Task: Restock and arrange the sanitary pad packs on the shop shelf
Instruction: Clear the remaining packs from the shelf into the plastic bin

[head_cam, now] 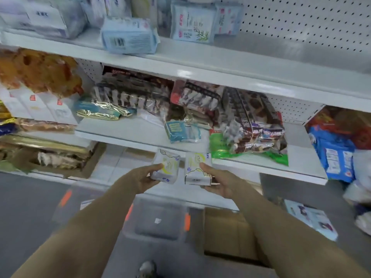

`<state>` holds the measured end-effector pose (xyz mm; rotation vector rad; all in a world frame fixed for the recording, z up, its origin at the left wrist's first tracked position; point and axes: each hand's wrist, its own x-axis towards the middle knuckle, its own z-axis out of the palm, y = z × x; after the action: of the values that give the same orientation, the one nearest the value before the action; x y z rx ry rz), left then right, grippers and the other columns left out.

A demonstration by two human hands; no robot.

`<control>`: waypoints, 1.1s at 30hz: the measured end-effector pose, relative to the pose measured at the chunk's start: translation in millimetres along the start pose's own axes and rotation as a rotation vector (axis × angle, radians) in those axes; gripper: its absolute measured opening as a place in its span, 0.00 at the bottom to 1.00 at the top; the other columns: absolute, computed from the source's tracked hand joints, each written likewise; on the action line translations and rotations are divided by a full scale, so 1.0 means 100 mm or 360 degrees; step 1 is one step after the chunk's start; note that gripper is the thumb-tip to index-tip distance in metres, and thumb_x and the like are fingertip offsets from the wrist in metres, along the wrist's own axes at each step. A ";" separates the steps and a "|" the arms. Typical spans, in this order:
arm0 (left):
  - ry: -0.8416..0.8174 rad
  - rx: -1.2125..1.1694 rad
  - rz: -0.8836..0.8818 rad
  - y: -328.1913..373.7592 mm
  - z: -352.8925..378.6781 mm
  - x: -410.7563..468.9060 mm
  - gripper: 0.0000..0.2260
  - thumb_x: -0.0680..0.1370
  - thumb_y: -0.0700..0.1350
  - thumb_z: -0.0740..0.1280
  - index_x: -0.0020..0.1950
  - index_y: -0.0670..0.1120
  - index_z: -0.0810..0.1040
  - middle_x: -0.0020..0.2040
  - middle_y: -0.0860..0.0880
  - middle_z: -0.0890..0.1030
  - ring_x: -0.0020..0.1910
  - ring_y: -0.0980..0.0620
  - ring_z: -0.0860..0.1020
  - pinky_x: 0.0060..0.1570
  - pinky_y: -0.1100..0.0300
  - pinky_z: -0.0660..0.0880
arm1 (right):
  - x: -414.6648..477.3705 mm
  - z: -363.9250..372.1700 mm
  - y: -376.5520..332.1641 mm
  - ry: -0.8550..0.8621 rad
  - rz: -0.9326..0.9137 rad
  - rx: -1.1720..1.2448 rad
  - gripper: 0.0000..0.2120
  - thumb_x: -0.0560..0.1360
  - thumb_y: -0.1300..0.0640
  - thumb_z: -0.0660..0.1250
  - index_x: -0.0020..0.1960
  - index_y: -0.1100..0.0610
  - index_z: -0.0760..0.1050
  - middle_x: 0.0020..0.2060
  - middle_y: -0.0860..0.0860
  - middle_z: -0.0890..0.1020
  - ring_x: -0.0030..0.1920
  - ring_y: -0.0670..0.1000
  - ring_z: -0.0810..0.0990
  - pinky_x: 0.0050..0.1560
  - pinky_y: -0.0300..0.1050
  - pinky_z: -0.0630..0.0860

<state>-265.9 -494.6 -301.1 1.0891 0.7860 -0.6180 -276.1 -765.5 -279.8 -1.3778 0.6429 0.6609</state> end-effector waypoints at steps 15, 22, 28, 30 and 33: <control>0.0285 0.0249 -0.0321 -1.16 -1.24 2.14 0.26 0.59 0.52 0.85 0.49 0.42 0.81 0.49 0.46 0.80 0.47 0.49 0.80 0.61 0.52 0.78 | 1.92 0.48 1.85 0.0325 0.0323 -0.0002 0.22 0.69 0.46 0.80 0.57 0.55 0.81 0.49 0.52 0.88 0.54 0.54 0.85 0.57 0.52 0.82; 0.0336 0.0173 -0.0339 -2.14 -1.49 3.48 0.15 0.68 0.44 0.81 0.48 0.38 0.81 0.45 0.43 0.80 0.43 0.49 0.79 0.60 0.54 0.78 | 3.29 0.31 2.92 0.0438 0.0374 -0.0083 0.34 0.57 0.40 0.84 0.56 0.56 0.82 0.50 0.53 0.87 0.52 0.56 0.86 0.55 0.56 0.83; 0.0455 0.0161 -0.0212 -2.83 -1.90 4.75 0.16 0.73 0.39 0.76 0.56 0.33 0.78 0.51 0.39 0.81 0.41 0.49 0.80 0.38 0.64 0.80 | 4.45 0.24 3.82 0.0571 0.0373 -0.0295 0.26 0.61 0.40 0.82 0.48 0.58 0.81 0.42 0.51 0.85 0.46 0.54 0.85 0.52 0.54 0.84; 0.0477 0.0125 -0.0217 -3.02 -2.00 5.11 0.20 0.72 0.39 0.77 0.61 0.32 0.78 0.54 0.38 0.82 0.46 0.46 0.82 0.49 0.58 0.79 | 4.81 0.21 4.07 0.0623 0.0344 -0.0371 0.29 0.58 0.37 0.83 0.45 0.58 0.81 0.41 0.51 0.85 0.45 0.54 0.85 0.52 0.55 0.84; 0.0483 0.0081 -0.0234 -3.26 -2.03 5.58 0.22 0.73 0.37 0.76 0.64 0.31 0.76 0.57 0.36 0.82 0.51 0.43 0.81 0.56 0.56 0.76 | 5.20 0.27 4.28 0.0656 0.0295 -0.0530 0.22 0.66 0.40 0.80 0.39 0.58 0.78 0.37 0.51 0.83 0.39 0.52 0.82 0.47 0.48 0.81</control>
<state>-241.2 -452.5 -976.7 1.1950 1.1259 -0.6058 -249.6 -681.8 -948.0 -1.8023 1.0314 0.6553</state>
